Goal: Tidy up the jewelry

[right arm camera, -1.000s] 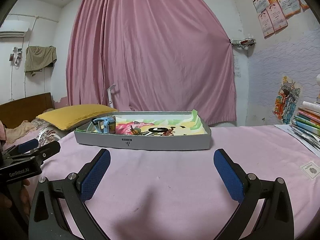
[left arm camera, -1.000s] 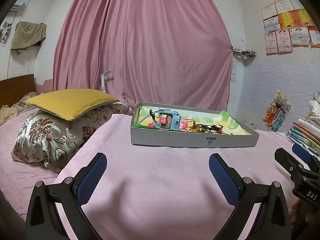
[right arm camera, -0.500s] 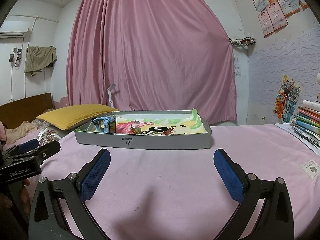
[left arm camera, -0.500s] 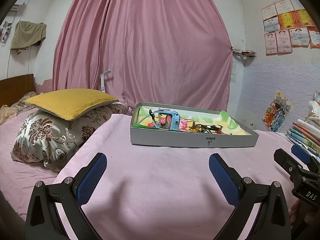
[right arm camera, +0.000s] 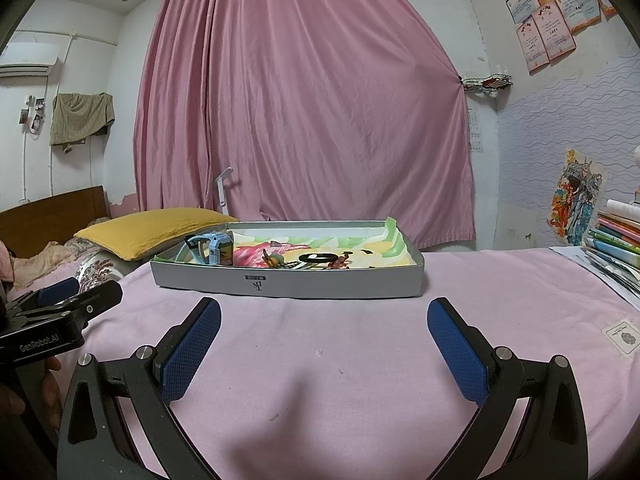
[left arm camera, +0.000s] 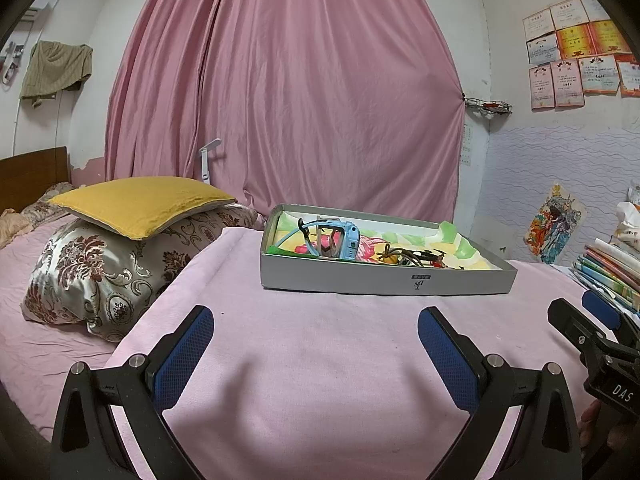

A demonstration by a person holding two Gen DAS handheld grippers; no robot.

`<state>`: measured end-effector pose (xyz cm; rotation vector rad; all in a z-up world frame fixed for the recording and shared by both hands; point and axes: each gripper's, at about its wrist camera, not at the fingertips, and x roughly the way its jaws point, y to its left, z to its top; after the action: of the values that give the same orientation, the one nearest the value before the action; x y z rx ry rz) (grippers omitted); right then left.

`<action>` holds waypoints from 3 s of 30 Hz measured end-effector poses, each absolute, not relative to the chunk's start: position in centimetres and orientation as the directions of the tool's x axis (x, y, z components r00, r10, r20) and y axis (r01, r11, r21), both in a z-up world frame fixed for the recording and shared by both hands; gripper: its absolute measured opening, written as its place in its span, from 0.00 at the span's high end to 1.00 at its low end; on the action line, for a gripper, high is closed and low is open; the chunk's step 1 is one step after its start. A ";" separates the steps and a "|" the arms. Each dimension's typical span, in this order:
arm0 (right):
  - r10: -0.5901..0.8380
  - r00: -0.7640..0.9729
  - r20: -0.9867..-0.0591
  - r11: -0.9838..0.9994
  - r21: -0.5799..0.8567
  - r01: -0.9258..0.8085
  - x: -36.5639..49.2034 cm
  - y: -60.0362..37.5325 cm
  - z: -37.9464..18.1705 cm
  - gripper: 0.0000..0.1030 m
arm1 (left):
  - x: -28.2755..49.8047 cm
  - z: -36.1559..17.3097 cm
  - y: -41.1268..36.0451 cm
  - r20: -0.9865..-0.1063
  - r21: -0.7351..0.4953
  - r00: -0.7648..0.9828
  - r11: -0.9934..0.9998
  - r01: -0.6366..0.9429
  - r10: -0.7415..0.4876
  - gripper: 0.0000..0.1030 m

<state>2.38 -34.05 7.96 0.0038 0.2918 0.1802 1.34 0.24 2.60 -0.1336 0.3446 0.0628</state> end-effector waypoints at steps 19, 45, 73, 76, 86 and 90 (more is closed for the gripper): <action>0.183 0.941 -0.286 0.983 0.033 -0.181 2.4 -33.7 7.6 0.02 | 1.4 2.6 0.2 -0.340 -0.120 0.939 0.989 -0.084 0.038 0.01; 0.187 0.940 -0.284 0.982 0.040 -0.183 2.5 -33.7 7.5 0.02 | 1.3 2.6 0.2 -0.341 -0.121 0.939 0.989 -0.084 0.039 0.01; 0.184 0.940 -0.288 0.983 0.037 -0.181 2.7 -33.4 7.3 0.02 | 1.5 2.5 0.2 -0.343 -0.123 0.939 0.989 -0.080 0.034 0.01; 0.185 0.940 -0.287 0.983 0.038 -0.182 2.6 -33.4 7.3 0.02 | 1.5 2.5 0.2 -0.344 -0.124 0.939 0.989 -0.079 0.032 0.01; 0.189 0.939 -0.286 0.982 0.040 -0.185 2.5 -33.5 7.4 0.02 | 1.6 2.5 0.2 -0.371 -0.131 0.928 0.988 -0.087 0.033 0.01; 0.182 0.942 -0.283 0.983 0.022 -0.184 2.4 -33.3 7.4 0.02 | 1.5 2.6 0.4 -0.372 -0.132 0.926 0.984 -0.117 0.061 0.01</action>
<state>2.37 -33.26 7.37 -0.0052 0.2878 0.1867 1.49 0.41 2.56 -0.1529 0.3755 0.0915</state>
